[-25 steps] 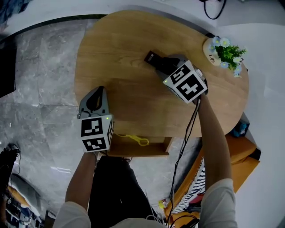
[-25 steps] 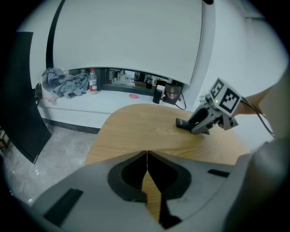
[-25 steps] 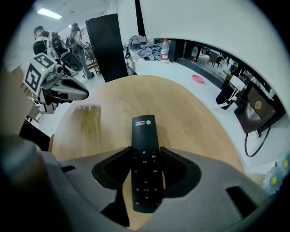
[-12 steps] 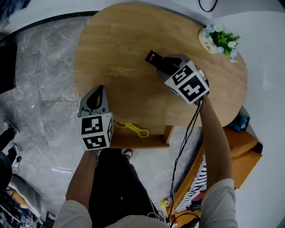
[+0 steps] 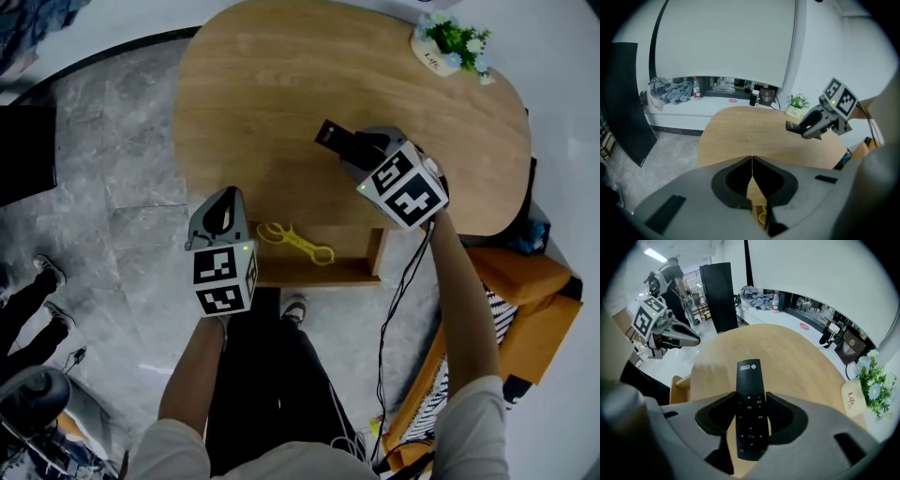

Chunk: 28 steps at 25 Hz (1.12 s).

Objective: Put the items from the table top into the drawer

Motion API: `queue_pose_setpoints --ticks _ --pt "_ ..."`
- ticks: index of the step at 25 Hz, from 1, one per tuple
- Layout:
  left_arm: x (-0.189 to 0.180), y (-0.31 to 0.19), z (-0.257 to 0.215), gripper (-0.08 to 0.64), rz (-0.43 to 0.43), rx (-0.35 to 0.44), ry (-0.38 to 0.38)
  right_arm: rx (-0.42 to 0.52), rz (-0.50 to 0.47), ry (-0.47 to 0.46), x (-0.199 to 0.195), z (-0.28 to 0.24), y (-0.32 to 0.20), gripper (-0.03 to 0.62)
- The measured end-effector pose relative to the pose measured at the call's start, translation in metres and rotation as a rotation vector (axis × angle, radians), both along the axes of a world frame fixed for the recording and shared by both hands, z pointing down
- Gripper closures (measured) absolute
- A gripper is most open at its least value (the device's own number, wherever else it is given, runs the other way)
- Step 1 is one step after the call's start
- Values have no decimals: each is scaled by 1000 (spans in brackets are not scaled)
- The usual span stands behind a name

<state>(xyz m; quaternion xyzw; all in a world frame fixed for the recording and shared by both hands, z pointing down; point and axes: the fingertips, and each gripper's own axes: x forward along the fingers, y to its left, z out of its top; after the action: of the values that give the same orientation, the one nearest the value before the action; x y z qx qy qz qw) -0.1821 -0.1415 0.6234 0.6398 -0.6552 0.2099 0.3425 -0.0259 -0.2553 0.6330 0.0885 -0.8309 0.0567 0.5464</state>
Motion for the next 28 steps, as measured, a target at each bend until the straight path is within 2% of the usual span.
queue_pose_setpoints --ticks 11,20,28 --pt "52 69 -20 551 61 -2 -2 -26 82 -60 48 -16 104 405" --pt "77 130 -20 551 97 -34 -17 -70 103 -95 66 -14 193 405" --pt "75 145 -1 551 97 -70 -7 -118 101 -69 56 29 217 403"
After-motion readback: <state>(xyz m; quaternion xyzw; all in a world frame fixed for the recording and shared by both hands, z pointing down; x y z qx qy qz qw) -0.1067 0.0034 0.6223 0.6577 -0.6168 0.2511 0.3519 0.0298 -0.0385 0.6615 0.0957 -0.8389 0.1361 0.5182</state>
